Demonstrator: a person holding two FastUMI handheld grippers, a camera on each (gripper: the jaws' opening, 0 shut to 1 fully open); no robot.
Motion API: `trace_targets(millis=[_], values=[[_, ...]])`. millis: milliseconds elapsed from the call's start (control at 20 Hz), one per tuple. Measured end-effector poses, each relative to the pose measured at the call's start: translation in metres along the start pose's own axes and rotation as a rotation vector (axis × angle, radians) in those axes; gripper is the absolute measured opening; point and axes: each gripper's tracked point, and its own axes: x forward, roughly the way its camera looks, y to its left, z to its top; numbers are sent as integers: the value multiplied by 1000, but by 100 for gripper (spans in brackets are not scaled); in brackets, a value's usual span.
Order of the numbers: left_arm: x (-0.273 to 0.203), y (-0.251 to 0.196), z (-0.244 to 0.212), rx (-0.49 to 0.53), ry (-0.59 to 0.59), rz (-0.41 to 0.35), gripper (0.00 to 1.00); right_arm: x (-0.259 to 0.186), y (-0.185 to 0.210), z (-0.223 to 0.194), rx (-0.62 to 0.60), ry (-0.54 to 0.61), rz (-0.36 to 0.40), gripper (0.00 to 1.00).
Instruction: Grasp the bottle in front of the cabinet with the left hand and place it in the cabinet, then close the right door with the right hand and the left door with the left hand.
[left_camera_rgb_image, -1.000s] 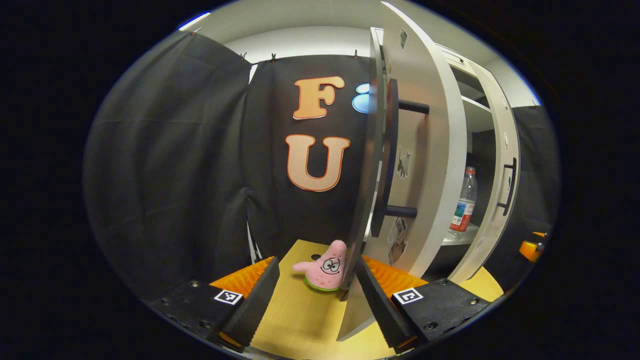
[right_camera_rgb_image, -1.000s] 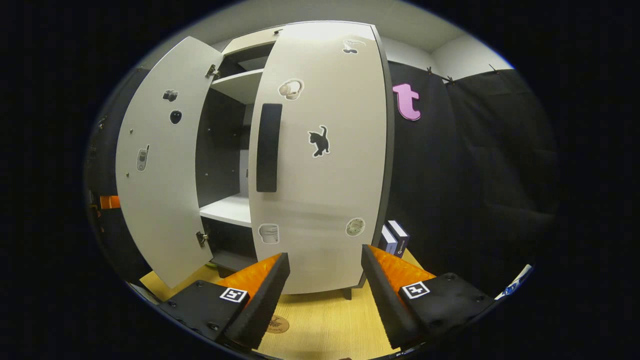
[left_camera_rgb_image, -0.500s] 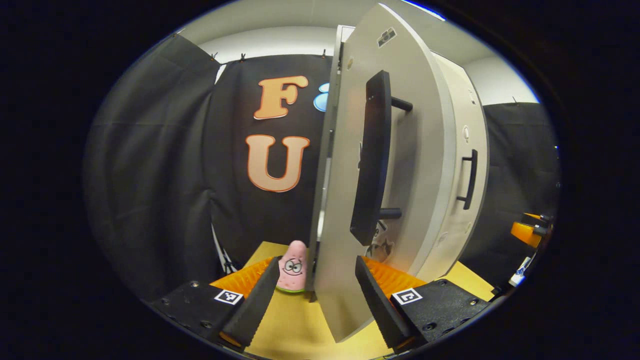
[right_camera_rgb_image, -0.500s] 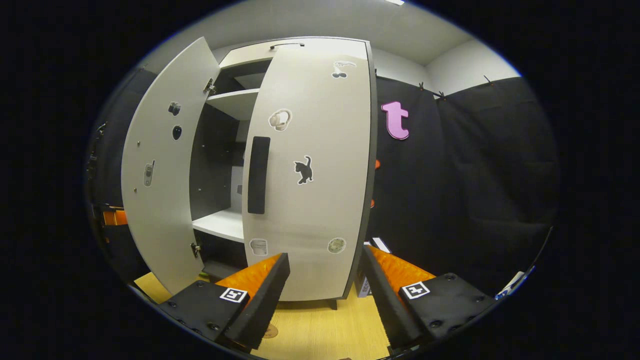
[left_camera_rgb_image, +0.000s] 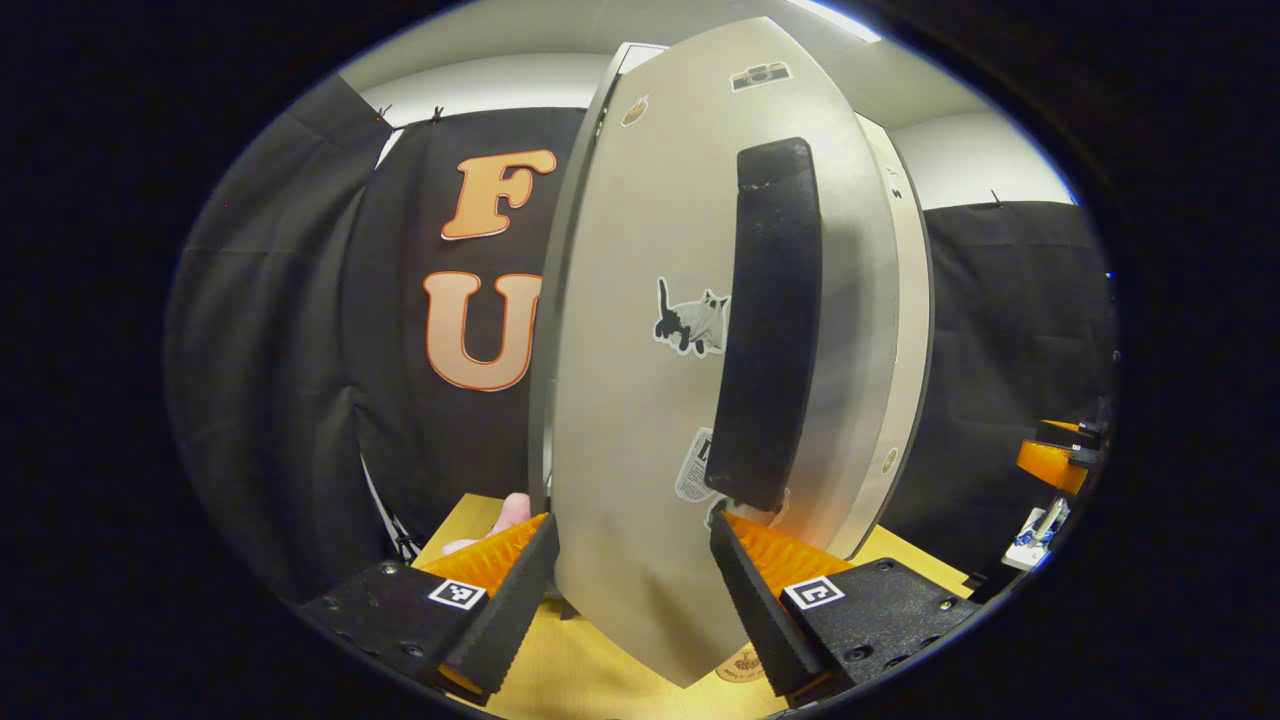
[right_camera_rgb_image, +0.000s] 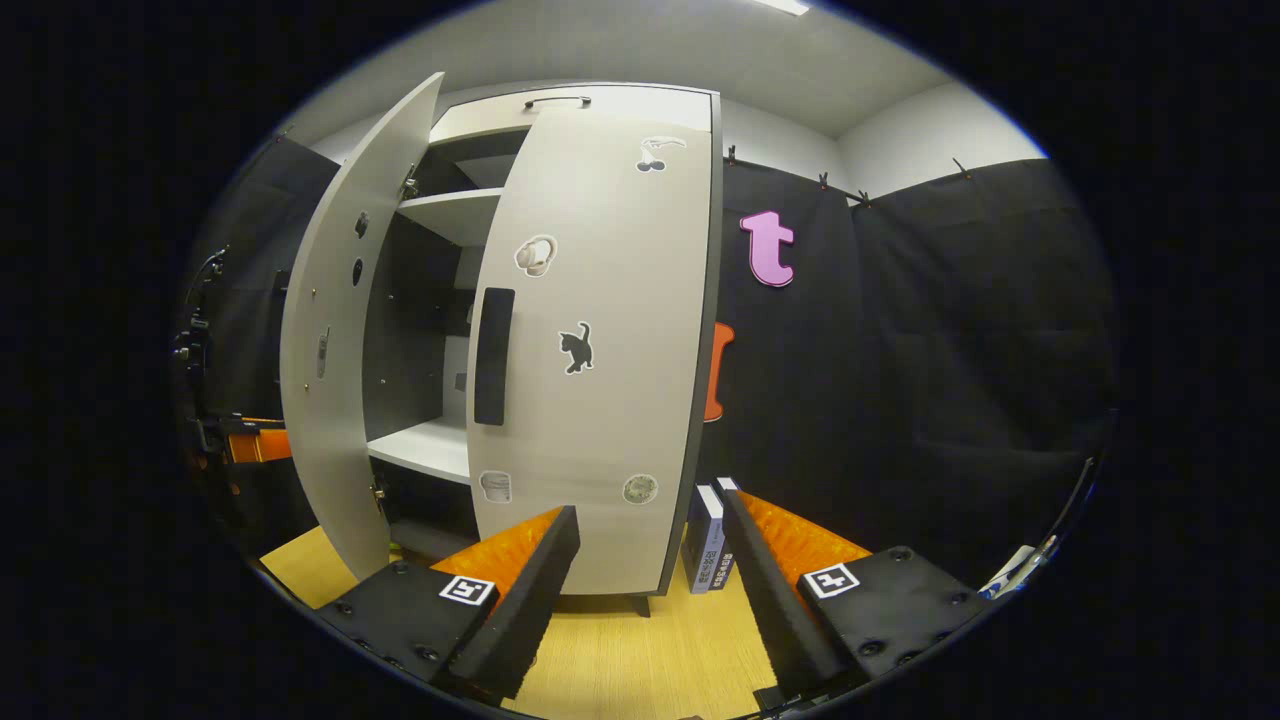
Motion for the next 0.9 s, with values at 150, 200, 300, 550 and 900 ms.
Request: trace_targets(millis=[150,200,300,550,900], values=[[14,-21,2,-19,-10,-44,90,-3,-5,0,-4,-2,-23,96],[20,-28,5,-25,-15,-61,96,-5,-7,0,-5,-3,-34,96],[40,-39,9,-26,-21,-90,94,-7,-11,0,-3,-4,-53,96],[91,-67,8,25,-11,-123,91,-16,-25,-7,-10,20,-103,96],[96,-70,7,19,-13,-97,94,-24,-36,-16,2,51,-141,96]])
